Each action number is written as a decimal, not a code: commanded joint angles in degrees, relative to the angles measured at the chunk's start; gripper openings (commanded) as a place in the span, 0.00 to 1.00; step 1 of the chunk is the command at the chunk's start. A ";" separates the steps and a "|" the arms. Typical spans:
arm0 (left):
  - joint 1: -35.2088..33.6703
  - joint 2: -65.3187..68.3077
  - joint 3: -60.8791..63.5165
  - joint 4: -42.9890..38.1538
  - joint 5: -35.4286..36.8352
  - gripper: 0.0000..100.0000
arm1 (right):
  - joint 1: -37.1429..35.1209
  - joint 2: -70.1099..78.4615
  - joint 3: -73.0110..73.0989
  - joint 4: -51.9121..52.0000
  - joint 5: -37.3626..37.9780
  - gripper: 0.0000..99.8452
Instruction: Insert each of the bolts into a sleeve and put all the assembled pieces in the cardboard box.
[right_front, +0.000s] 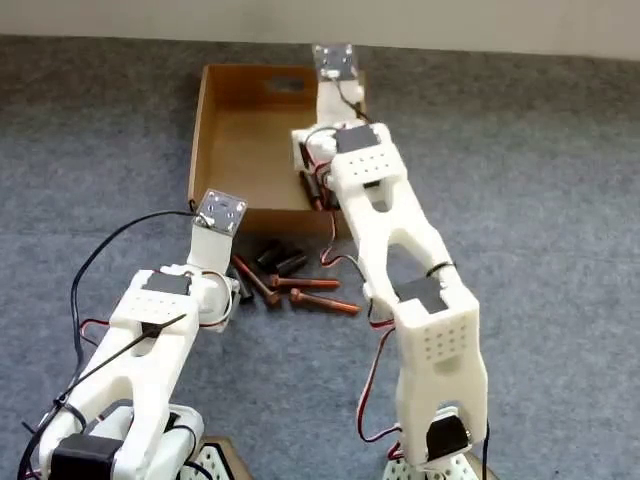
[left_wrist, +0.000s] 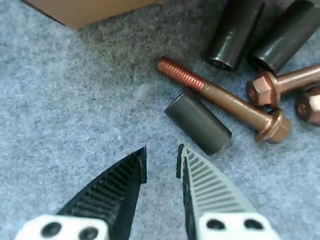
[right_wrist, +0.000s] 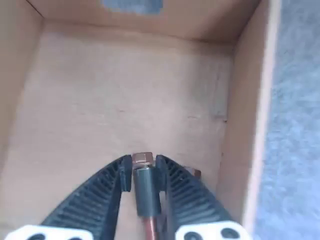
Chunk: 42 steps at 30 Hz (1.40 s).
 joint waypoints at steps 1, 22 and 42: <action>1.01 0.04 -0.22 -0.79 -0.35 0.12 | 1.19 -8.57 -4.62 6.46 -0.26 0.07; 1.01 0.04 -0.22 -0.79 -0.35 0.12 | 1.98 -28.79 0.04 24.66 0.00 0.07; -14.02 -0.40 -4.62 -0.44 3.78 0.12 | -9.63 -59.56 72.75 -13.41 9.41 0.09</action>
